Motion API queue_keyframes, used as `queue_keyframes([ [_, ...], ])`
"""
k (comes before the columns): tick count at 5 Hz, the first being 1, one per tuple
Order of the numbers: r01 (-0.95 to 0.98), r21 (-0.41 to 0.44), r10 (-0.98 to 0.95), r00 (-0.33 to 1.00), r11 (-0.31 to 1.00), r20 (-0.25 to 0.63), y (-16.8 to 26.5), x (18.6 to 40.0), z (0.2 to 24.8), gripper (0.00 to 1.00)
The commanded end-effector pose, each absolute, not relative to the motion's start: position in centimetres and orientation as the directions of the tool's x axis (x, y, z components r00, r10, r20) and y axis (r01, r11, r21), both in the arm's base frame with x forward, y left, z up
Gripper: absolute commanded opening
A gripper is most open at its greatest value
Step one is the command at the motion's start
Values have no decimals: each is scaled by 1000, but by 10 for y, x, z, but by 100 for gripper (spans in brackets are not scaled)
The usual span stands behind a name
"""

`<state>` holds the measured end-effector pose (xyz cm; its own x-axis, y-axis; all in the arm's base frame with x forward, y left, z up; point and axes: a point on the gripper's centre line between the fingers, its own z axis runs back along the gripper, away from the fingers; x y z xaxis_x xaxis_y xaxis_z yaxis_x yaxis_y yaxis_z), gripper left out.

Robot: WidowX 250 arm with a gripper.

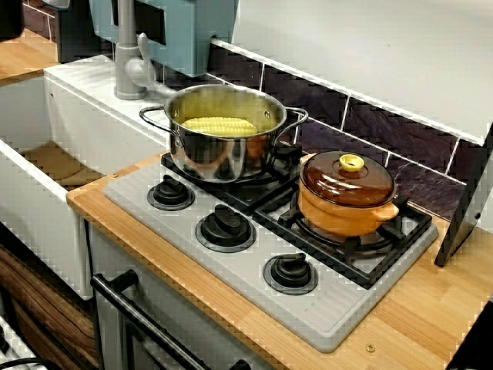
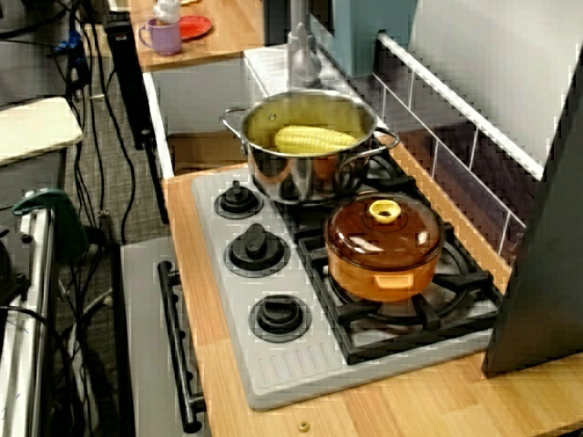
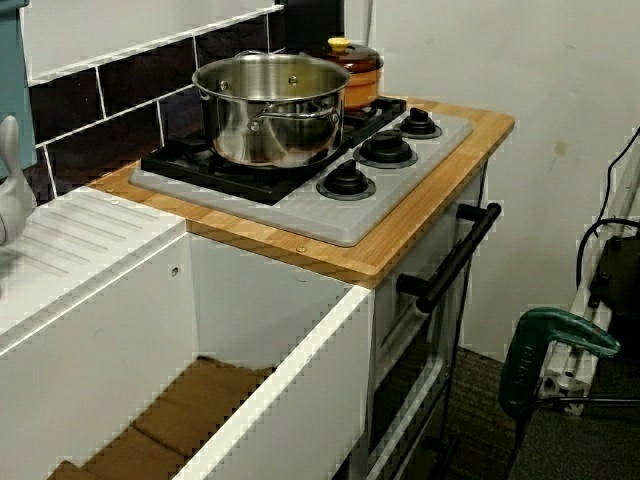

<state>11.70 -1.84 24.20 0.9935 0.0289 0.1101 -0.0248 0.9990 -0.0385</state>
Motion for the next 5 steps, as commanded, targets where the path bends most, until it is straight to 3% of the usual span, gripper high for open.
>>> queue_keyframes([
  [1, -23, -40, 28, 993, 999, 118, -19, 119, 244, 100],
  [3, -23, -40, 28, 993, 999, 118, -19, 119, 244, 100],
  [4, 51, 18, -52, 996, 999, 65, -57, 154, 230, 100],
  [5, 53, 63, -56, 997, 997, 51, -64, 177, 220, 100],
])
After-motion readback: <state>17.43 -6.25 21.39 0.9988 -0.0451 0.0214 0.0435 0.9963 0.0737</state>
